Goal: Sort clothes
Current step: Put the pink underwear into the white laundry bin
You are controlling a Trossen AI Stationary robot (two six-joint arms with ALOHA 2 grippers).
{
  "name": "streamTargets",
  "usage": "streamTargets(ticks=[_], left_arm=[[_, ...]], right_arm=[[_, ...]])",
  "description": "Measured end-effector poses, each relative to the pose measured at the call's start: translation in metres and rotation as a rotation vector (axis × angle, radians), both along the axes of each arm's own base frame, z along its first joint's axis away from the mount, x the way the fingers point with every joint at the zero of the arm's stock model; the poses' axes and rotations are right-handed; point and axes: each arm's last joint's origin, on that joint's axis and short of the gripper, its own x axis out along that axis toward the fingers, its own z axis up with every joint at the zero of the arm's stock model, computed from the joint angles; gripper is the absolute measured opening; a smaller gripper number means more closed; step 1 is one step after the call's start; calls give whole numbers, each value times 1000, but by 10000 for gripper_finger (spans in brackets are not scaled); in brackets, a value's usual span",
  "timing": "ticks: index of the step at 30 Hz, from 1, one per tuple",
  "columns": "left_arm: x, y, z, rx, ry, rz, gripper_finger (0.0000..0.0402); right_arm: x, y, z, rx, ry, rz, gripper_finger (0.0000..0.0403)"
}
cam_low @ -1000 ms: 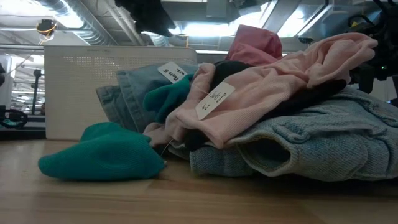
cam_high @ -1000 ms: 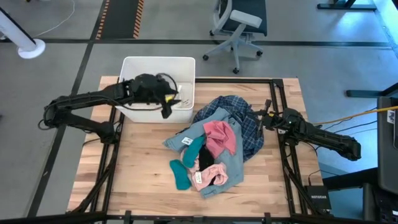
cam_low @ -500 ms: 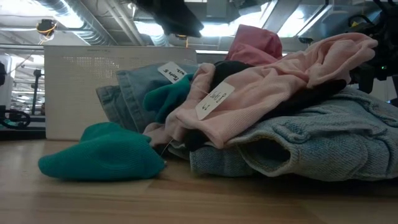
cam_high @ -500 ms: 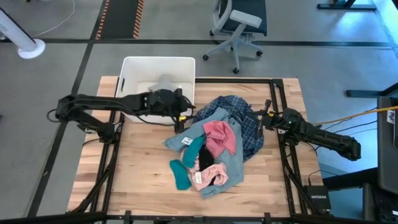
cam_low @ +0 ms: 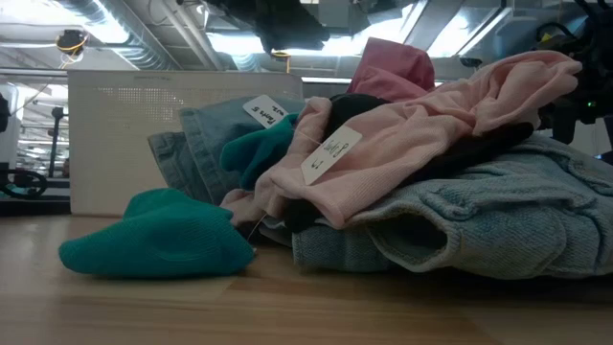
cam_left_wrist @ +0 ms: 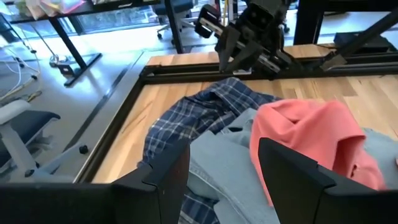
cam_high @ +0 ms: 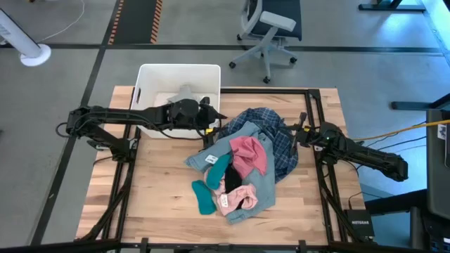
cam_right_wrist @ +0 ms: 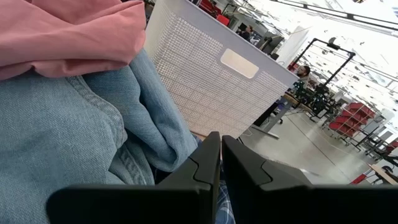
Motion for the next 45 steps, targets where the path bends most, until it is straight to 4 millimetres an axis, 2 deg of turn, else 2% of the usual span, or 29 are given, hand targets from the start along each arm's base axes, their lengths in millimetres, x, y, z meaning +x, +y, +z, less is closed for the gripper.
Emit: streamTargets(ticks=[9, 18, 24, 45], left_arm=[[-1, 9, 2, 21, -17, 22, 186], [-1, 31, 17, 122, -150, 80, 186], [-5, 45, 18, 139, -155, 121, 186], [-10, 62, 16, 170, -128, 175, 186]], right_arm=[[0, 0, 0, 0, 0, 0, 35], [0, 0, 0, 0, 0, 0, 35], [0, 0, 0, 0, 0, 0, 35], [0, 0, 0, 0, 0, 0, 35]])
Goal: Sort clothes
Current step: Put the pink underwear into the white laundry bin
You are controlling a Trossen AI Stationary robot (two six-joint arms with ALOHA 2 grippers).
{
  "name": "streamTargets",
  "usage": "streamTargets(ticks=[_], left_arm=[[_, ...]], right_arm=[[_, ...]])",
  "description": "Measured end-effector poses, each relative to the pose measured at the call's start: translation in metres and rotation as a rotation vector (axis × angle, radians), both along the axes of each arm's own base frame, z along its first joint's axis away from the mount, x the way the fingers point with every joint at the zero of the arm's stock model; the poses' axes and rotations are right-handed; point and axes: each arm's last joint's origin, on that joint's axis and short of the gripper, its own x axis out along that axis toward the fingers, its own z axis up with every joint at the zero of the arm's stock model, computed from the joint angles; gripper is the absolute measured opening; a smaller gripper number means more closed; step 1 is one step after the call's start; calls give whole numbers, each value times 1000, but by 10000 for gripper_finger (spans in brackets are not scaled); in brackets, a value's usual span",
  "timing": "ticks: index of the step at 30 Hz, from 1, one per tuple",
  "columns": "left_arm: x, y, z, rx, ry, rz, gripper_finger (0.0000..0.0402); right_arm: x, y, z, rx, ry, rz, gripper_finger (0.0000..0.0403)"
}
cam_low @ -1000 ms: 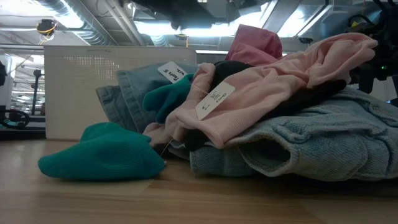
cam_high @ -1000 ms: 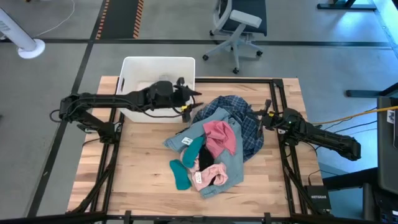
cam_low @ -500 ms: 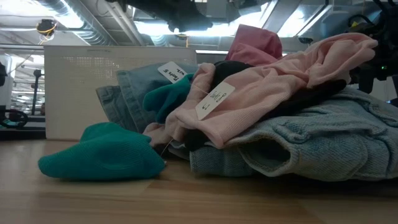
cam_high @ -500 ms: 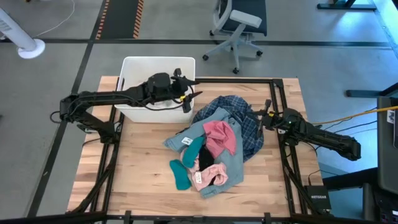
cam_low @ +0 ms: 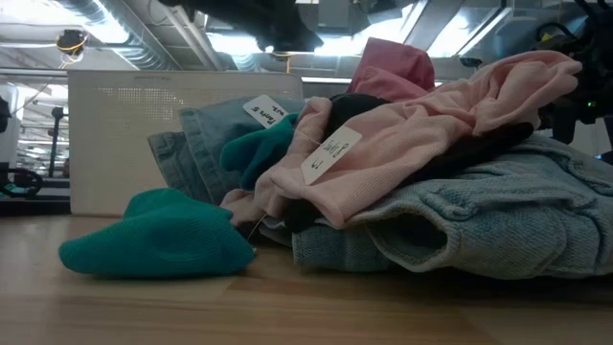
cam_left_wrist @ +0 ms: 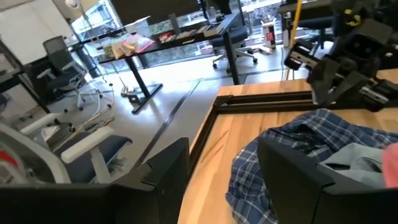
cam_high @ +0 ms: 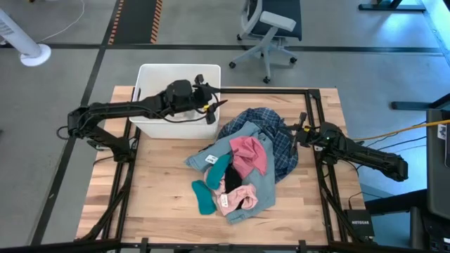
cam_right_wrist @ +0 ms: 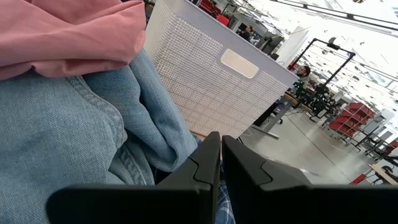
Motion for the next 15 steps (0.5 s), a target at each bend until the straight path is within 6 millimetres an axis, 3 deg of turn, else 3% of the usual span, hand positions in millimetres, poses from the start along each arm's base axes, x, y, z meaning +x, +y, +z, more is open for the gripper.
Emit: streamTargets(ticks=[15], left_arm=[[-1, 1, -4, -73, 7, 17, 186]], right_arm=[[0, 0, 0, 0, 0, 0, 35]])
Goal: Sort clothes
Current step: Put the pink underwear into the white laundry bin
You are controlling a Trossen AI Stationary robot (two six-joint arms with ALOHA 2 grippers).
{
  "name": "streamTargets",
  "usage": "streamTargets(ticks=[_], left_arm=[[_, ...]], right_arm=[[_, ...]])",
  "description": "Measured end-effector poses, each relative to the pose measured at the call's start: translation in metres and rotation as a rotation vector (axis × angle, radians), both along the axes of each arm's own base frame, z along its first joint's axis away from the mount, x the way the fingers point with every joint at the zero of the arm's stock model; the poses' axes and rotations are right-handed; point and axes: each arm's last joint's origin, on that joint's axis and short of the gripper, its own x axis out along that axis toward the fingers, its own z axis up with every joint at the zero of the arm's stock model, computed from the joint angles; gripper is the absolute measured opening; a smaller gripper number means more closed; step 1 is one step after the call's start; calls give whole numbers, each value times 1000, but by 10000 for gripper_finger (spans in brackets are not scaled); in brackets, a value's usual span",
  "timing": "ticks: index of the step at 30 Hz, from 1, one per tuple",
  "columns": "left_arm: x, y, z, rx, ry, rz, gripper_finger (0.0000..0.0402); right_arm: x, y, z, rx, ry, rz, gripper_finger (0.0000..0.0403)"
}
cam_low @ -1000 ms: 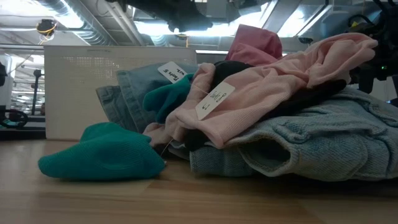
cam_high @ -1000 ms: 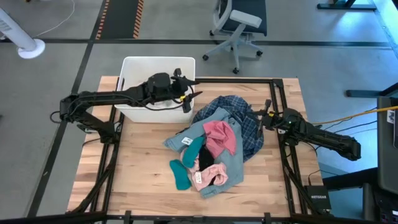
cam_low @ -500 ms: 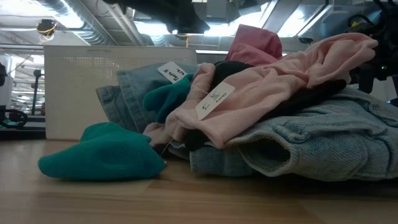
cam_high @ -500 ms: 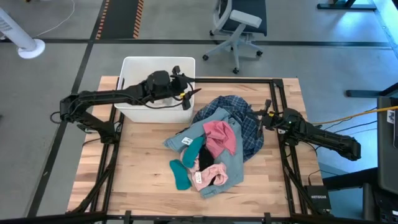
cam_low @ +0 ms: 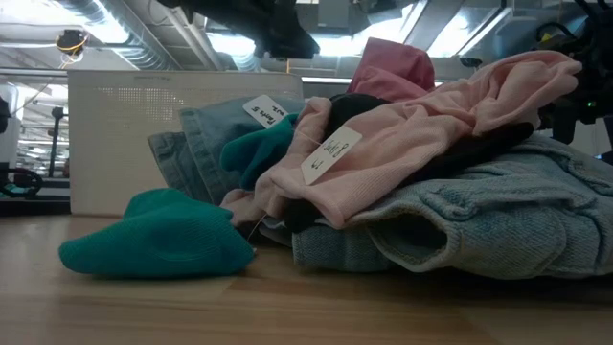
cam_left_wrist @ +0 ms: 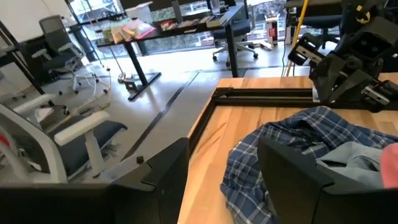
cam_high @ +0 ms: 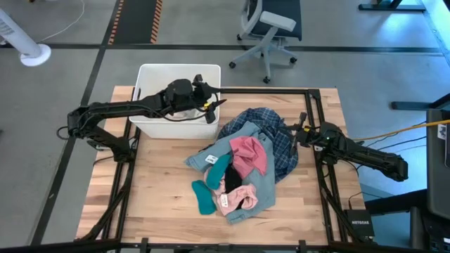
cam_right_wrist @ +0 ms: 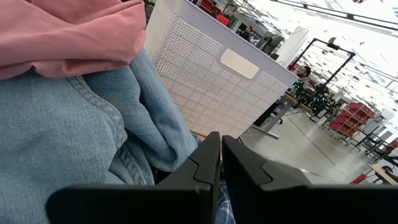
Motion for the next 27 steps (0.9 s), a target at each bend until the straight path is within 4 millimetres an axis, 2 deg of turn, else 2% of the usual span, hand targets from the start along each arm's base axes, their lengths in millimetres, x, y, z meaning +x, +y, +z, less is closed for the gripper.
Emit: streamTargets(ticks=[11, 19, 23, 27], left_arm=[[-2, -14, -19, -85, 184, -30, 186], [-2, -20, -27, -154, 240, -60, 186], [7, -25, -30, -211, 201, -194, 186], [16, -26, -24, -182, 89, -225, 186]], right_arm=[[0, 0, 0, 0, 0, 0, 35], [0, 0, 0, 0, 0, 0, 35], [0, 0, 0, 0, 0, 0, 35], [0, 0, 0, 0, 0, 0, 35]])
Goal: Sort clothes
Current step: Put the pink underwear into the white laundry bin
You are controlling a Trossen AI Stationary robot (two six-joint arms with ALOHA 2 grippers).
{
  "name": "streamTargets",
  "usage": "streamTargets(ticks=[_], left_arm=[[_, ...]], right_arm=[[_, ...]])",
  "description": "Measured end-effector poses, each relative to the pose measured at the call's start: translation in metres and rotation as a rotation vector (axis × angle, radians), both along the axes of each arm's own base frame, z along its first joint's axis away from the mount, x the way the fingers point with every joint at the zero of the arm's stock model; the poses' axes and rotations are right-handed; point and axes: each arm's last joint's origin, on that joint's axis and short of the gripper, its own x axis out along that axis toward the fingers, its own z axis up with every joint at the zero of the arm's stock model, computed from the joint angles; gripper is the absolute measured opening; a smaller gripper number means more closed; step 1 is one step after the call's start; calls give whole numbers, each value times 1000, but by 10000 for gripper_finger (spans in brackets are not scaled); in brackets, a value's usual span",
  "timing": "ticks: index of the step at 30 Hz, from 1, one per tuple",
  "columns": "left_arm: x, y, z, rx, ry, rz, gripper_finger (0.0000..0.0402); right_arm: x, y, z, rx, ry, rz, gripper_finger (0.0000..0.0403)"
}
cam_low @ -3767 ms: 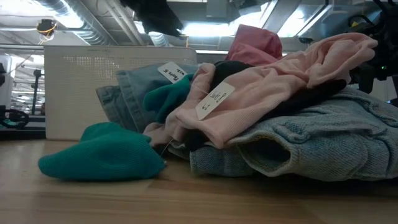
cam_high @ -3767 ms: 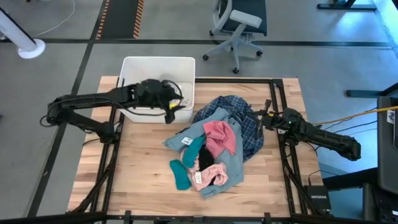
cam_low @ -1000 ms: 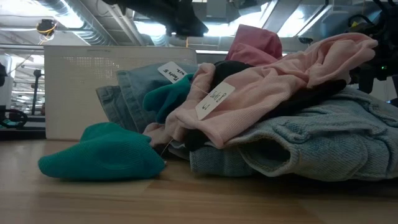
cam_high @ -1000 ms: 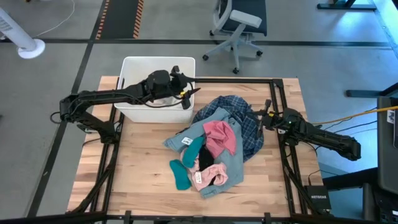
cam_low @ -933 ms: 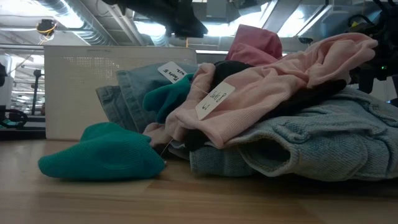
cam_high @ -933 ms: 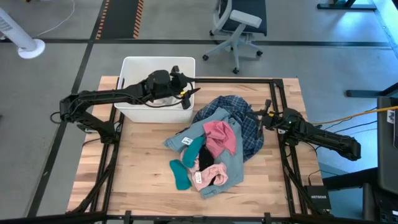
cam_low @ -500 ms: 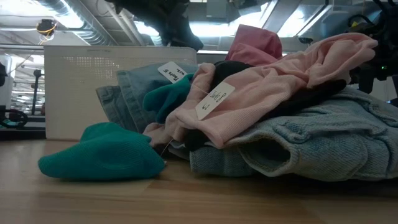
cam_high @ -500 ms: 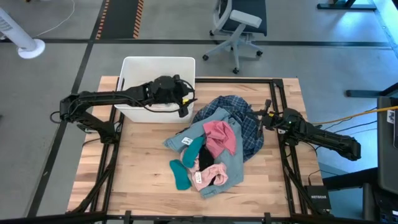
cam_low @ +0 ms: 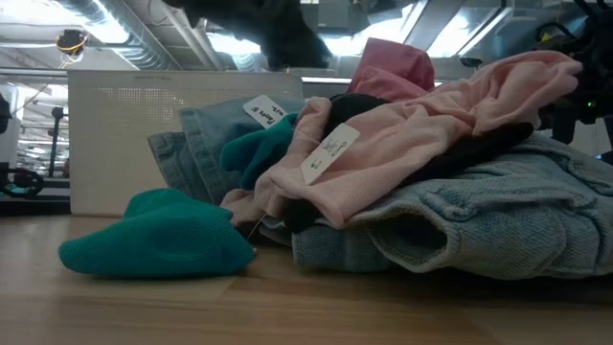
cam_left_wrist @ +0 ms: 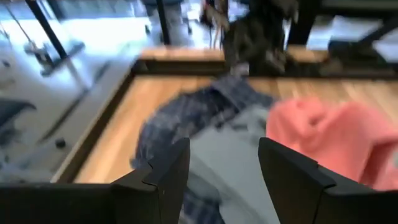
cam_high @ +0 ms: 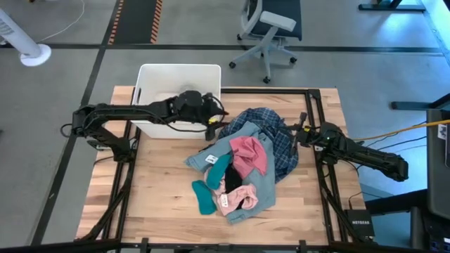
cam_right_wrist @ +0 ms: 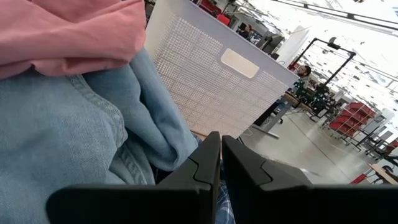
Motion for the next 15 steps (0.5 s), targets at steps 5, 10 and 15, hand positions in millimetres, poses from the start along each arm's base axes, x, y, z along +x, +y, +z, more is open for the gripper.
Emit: streamTargets(ticks=[5, 10, 15], left_arm=[[1, 4, 6, 9, -60, 17, 186], [0, 7, 8, -9, -84, 33, 186], [1, 8, 11, -40, -125, 48, 186]], right_arm=[[0, 0, 0, 0, 0, 0, 35], [0, 0, 0, 0, 0, 0, 35], [0, 0, 0, 0, 0, 0, 35]])
